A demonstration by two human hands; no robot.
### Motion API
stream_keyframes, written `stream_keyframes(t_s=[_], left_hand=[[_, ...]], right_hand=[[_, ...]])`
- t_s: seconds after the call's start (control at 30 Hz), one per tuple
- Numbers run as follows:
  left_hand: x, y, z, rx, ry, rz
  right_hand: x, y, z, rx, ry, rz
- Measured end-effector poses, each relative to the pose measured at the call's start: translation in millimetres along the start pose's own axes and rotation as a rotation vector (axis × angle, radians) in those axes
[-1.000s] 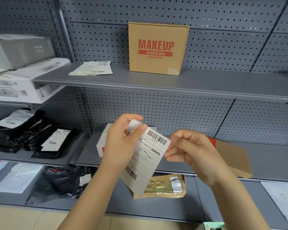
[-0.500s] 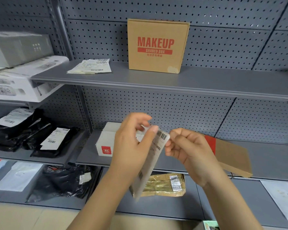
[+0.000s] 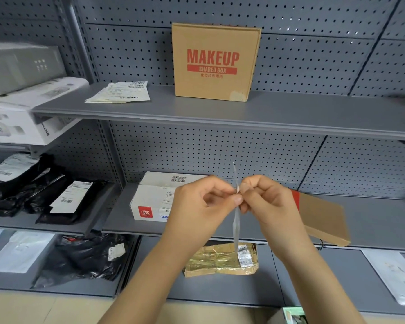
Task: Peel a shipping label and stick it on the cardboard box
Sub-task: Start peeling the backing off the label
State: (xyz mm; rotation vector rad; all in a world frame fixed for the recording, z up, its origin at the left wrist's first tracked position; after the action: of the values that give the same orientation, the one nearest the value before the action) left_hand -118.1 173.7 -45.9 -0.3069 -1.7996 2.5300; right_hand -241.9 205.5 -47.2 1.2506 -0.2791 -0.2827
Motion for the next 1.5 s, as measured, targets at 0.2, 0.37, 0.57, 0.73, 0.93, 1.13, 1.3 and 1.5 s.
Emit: stream_keyframes(t_s=[0.2,0.37,0.57,0.73,0.93,1.13,1.3,1.5], left_hand=[[1.2,0.3,1.1,0.024,0.013,0.006],[-1.2,-2.1,1.6,0.04,0.005,0.008],[-2.8,-6.0,0.6,0.116,0.004,0.037],[-3.8,-8.6,2.7,0.172,0.048,0.126],[-3.0,-18.5,0.4,0.334,0.059,0.275],[-5.0,-25.0,0.1,0.385,0.025,0.284],[-6.6,-16.2,4.4,0.252,0.005,0.167],[-10.3,8.3,12.5,-0.051,-0.08,-0.009]], right_hand=[[3.1,4.7,-2.7,-0.056,0.028,-0.071],[6.6,6.6,-2.9,-0.08,0.04,-0.113],[7.6,8.2,-2.1,-0.099,0.032,-0.136],[8.0,7.3,-2.7,-0.092,0.058,-0.163],[6.8,6.5,-3.8,-0.104,0.04,-0.205],[6.8,8.4,-6.8,-0.171,-0.021,-0.248],[6.9,7.3,-6.6,-0.179,-0.04,-0.26],[-5.1,-6.8,-2.5,-0.051,-0.117,-0.057]])
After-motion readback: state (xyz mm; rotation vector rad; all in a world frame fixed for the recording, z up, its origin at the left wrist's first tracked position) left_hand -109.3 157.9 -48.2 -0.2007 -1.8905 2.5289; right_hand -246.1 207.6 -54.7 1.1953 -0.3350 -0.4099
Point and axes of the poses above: each hand's wrist, its own z-axis towards the middle knuckle, its own x-axis out of the palm, y = z × x, the point moved 9 cm from there along z, towards the middle knuckle, and after that the axes turned 9 degrees about -y, right-handed, at the moved point
